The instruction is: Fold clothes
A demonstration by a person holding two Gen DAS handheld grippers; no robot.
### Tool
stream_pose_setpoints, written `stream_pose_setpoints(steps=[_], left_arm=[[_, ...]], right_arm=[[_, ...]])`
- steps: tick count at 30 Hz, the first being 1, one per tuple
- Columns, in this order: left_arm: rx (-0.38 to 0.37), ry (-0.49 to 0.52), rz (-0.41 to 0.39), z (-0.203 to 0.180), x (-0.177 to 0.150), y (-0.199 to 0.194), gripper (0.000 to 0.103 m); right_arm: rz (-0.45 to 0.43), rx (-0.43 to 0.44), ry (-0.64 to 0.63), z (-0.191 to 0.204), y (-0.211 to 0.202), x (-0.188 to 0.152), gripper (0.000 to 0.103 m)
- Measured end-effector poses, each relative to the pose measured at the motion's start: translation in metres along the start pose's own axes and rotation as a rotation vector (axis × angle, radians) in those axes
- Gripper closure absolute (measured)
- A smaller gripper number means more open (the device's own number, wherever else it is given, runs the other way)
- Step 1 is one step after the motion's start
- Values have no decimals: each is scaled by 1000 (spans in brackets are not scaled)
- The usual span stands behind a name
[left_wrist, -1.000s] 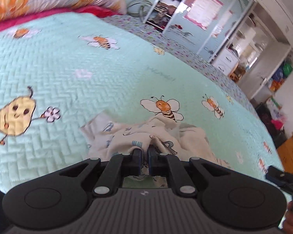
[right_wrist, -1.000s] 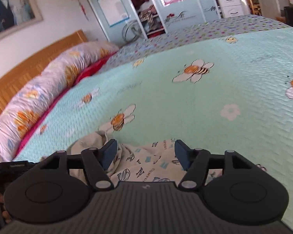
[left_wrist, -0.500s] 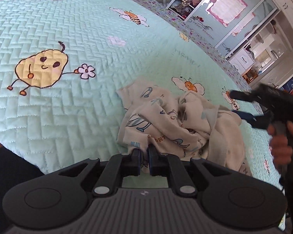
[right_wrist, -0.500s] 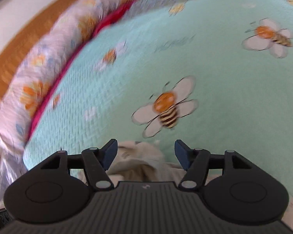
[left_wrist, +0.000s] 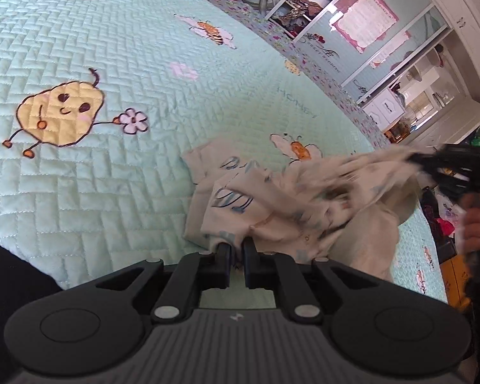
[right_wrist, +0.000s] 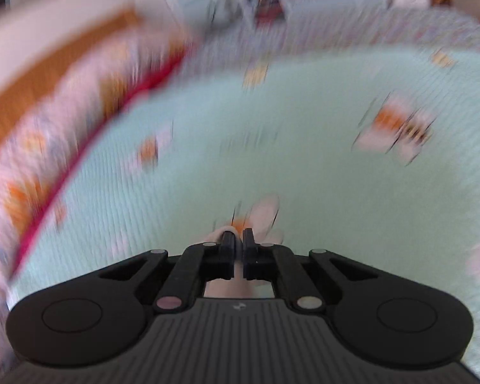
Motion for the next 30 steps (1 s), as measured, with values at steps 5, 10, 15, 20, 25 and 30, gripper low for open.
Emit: stream_pose_setpoints(steps=[5, 10, 15, 20, 25, 30], left_arm=[[-52, 39, -8, -29, 0, -2, 96], [-95, 121, 30, -63, -15, 4, 96], [-129, 228, 57, -105, -24, 18, 96], [-159, 330, 69, -148, -27, 37, 96], [-150, 341, 111, -158, -36, 53, 96], [-115, 355, 146, -150, -43, 59, 96]], right_arm=[[-284, -24, 137, -70, -134, -11, 97], [-133, -124, 139, -102, -156, -100, 96], [-179, -126, 156, -100, -170, -122, 91], [-169, -83, 13, -86, -150, -96, 58], [-39, -209, -223, -81, -64, -104, 58], [102, -394, -333, -107, -4, -128, 101]])
Point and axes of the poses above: each gripper's, at about its wrist camera, not at the fingertips, and y roughly the way its jaws point, z to its left, x to its top, the point moved 7 cm from there along y, roughly the way its jaws point, and after that the axes turned 10 degrees about -y, right-handed, at the moved point
